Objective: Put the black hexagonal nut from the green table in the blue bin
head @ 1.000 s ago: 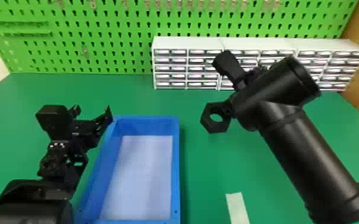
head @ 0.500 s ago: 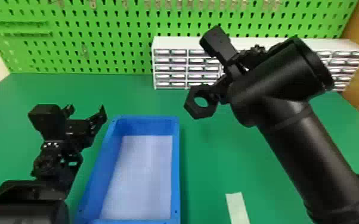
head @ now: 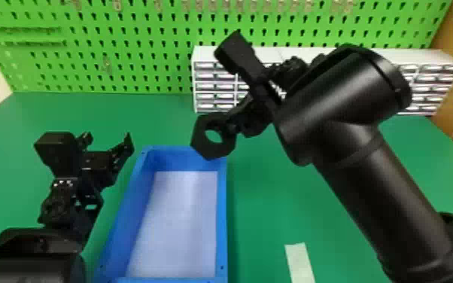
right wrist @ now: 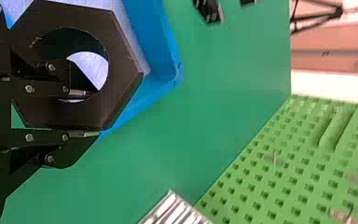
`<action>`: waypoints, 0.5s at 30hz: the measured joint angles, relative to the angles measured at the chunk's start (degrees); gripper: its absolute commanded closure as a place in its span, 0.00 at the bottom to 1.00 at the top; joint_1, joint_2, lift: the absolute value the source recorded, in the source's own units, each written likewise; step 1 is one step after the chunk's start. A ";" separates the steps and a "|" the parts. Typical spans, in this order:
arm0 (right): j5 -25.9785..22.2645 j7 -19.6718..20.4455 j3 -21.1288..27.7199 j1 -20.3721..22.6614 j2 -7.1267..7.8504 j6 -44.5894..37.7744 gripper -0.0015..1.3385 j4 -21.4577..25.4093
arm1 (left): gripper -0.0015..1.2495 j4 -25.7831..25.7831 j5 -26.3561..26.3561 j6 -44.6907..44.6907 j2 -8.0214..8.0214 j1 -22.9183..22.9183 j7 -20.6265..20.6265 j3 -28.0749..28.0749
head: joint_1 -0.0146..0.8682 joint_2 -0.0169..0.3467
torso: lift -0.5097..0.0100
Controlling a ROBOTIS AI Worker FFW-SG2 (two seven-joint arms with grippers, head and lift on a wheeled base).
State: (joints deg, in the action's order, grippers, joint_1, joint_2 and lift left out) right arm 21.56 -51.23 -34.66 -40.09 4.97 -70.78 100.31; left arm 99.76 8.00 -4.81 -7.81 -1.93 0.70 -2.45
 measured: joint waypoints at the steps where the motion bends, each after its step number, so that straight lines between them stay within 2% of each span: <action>1: -0.61 0.03 -0.40 -0.09 -0.03 0.24 0.82 0.02 | 0.29 0.00 0.00 0.00 0.00 0.00 0.00 0.00 | 0.79 0.19 | 0.79; 9: -8.19 4.69 -3.95 -0.64 -0.20 1.90 0.82 -0.22 | 0.29 0.00 -0.01 -0.01 0.00 0.09 0.00 -0.02 | 0.79 0.19 | 0.79; 15: -13.29 7.46 -6.09 -0.89 -0.44 3.17 0.82 -2.12 | 0.29 0.00 -0.01 -0.01 0.00 0.09 0.00 -0.02 | 0.79 0.19 | 0.79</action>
State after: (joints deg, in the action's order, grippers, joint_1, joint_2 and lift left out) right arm 8.27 -43.77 -40.75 -40.97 4.53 -67.61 98.18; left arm 99.76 7.99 -4.82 -7.81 -1.85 0.70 -2.46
